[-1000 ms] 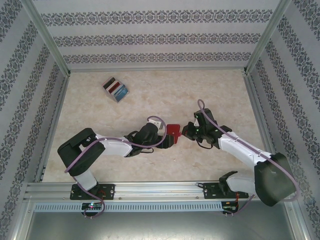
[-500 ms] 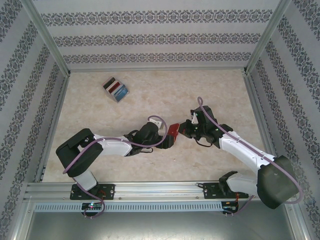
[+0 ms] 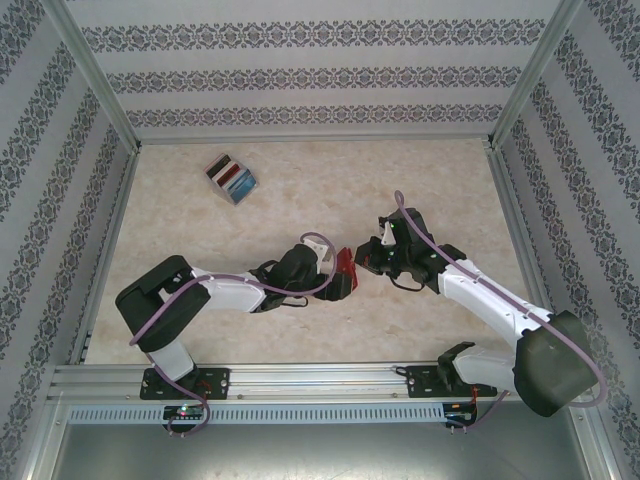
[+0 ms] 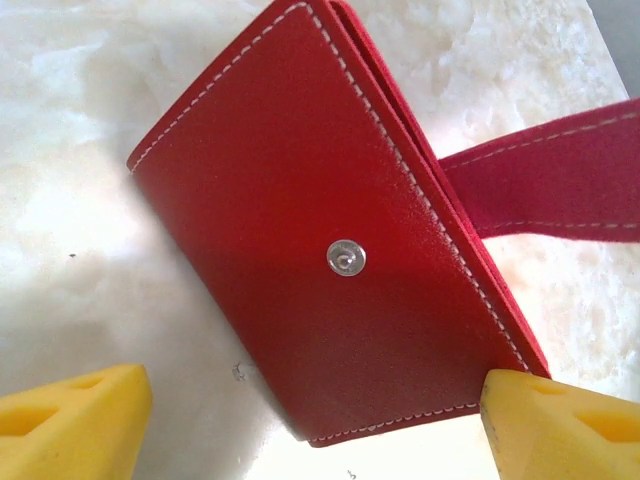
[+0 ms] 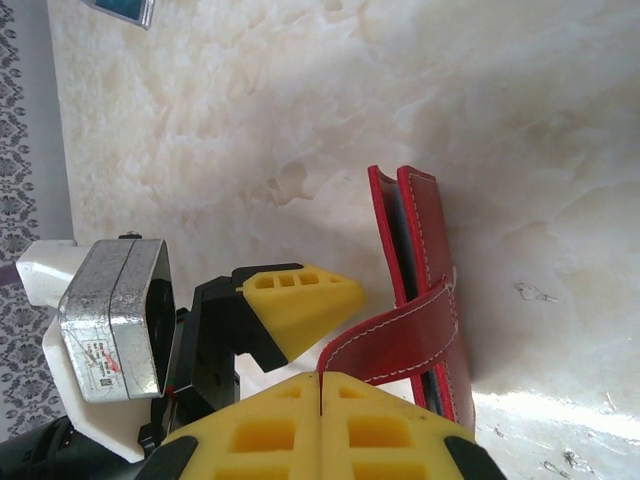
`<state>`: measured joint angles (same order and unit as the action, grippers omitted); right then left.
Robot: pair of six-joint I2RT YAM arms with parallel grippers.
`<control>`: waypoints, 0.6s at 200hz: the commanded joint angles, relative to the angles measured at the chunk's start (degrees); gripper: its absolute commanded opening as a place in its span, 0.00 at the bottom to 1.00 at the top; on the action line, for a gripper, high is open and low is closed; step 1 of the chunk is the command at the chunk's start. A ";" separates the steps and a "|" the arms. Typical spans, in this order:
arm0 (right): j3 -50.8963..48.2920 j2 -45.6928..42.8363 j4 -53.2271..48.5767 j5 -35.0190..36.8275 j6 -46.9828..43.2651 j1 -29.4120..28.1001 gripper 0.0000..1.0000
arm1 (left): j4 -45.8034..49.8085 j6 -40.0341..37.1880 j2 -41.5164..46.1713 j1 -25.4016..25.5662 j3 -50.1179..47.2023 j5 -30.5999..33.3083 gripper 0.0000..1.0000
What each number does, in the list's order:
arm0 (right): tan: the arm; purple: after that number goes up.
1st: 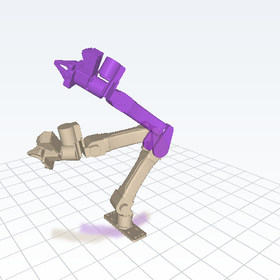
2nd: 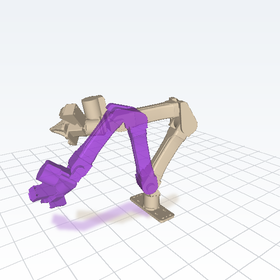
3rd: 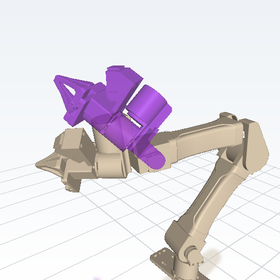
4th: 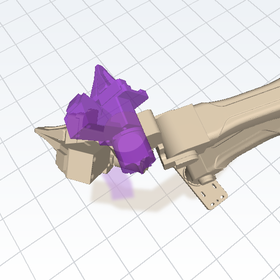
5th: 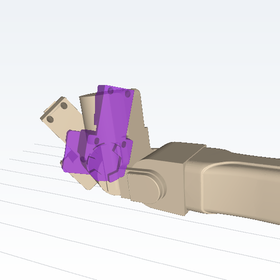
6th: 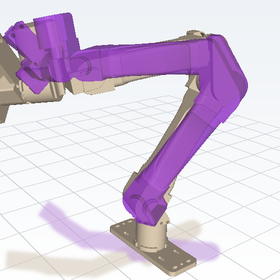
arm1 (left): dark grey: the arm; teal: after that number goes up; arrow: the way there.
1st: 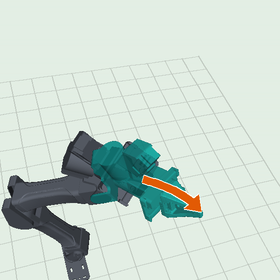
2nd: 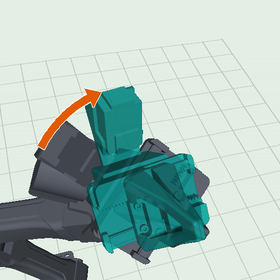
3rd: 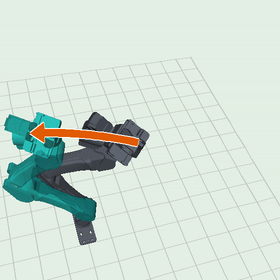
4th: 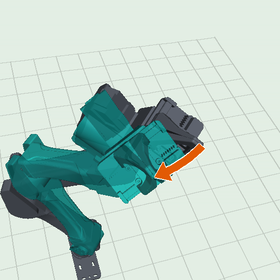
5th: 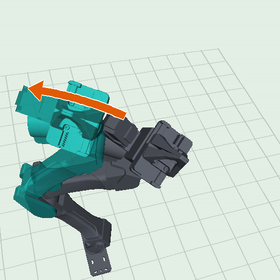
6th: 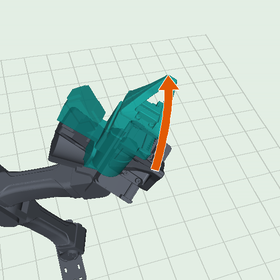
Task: Put the credit cards into the card holder
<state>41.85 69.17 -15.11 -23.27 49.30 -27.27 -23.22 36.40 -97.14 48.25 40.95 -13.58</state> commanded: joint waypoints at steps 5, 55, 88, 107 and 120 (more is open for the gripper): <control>0.69 0.16 -1.06 -0.19 -0.43 -0.59 0.00 | -4.11 -0.29 0.75 -0.61 -0.39 -1.82 0.87; 2.91 1.86 -1.98 -0.88 -1.49 -0.42 0.00 | -6.05 0.14 3.10 -0.80 -2.11 -2.27 0.89; 3.59 2.60 -1.67 -1.28 -1.15 -0.59 0.00 | -5.45 1.27 1.28 -0.80 -0.51 -2.76 0.90; 3.16 2.30 -1.84 -1.22 -0.90 -0.55 0.00 | -3.97 1.48 0.65 -0.79 0.55 -2.48 0.98; 2.90 1.86 -2.00 -1.10 -0.83 -0.59 0.00 | -2.17 1.55 0.39 -0.79 1.32 -1.62 1.00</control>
<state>43.62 71.44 -16.19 -23.51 49.10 -27.27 -26.89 37.45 -95.90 47.90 39.92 -15.86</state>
